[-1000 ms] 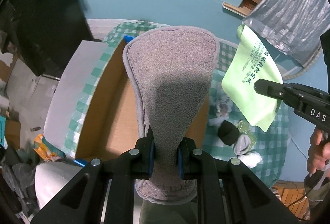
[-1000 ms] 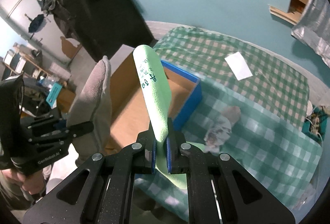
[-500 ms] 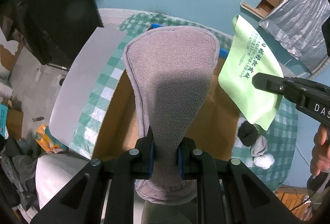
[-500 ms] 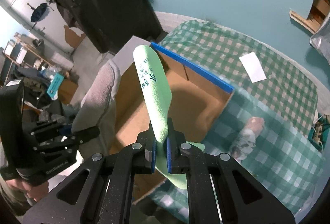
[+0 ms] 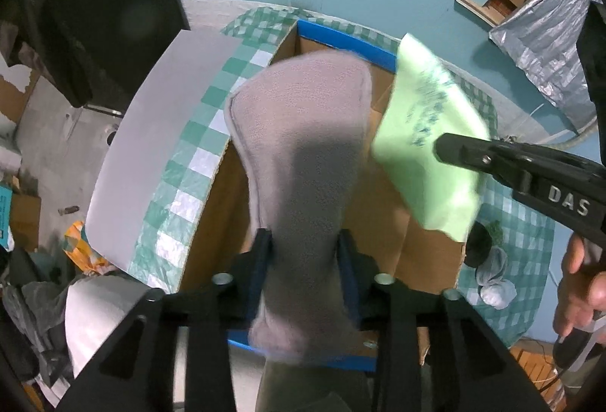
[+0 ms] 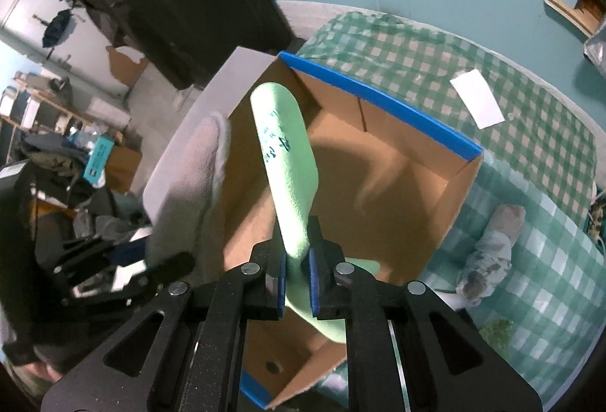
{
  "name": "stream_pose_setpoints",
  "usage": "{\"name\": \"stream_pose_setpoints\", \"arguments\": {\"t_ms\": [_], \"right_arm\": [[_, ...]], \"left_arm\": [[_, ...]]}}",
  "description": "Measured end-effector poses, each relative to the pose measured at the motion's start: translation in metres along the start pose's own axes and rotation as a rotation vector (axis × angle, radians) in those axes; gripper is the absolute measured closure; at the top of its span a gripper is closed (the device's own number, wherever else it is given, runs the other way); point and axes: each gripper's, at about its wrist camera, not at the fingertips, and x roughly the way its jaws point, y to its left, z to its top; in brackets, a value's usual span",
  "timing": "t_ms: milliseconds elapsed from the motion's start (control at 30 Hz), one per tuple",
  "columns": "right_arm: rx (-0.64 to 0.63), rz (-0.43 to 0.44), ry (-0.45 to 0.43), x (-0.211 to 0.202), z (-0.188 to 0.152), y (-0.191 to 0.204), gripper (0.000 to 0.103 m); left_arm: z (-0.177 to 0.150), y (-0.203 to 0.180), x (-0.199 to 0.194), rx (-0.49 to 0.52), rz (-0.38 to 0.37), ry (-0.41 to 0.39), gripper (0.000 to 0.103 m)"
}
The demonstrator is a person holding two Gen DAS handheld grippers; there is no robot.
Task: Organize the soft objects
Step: 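Carry both items over the cardboard box and open both grippers, then withdraw both tools from the box back over the bed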
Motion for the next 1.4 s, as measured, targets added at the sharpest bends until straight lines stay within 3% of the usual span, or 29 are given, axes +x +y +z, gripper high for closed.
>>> {"name": "stream_pose_setpoints", "arguments": {"t_ms": [33,100,167,800,1400], "right_arm": [[0.004,-0.015,-0.007,0.000,0.001,0.001,0.085],[0.014,-0.022,-0.021,-0.001,0.003,0.001,0.061],[0.018,-0.030,-0.037,-0.005,0.003,0.001,0.056],[0.015,-0.083,-0.053,-0.044,-0.023,-0.030,0.047],[0.188,-0.183,-0.055,-0.100,-0.098,-0.127,0.044]], "left_arm": [[0.000,0.000,-0.001,0.005,0.004,-0.006,0.057],[0.000,-0.001,-0.004,0.012,0.012,-0.016,0.051],[0.001,-0.001,-0.005,0.017,0.016,-0.014,0.051],[-0.008,-0.045,-0.018,0.101,0.006,-0.022,0.038],[-0.026,-0.130,-0.019,0.267,-0.036,-0.009,0.037]]}}
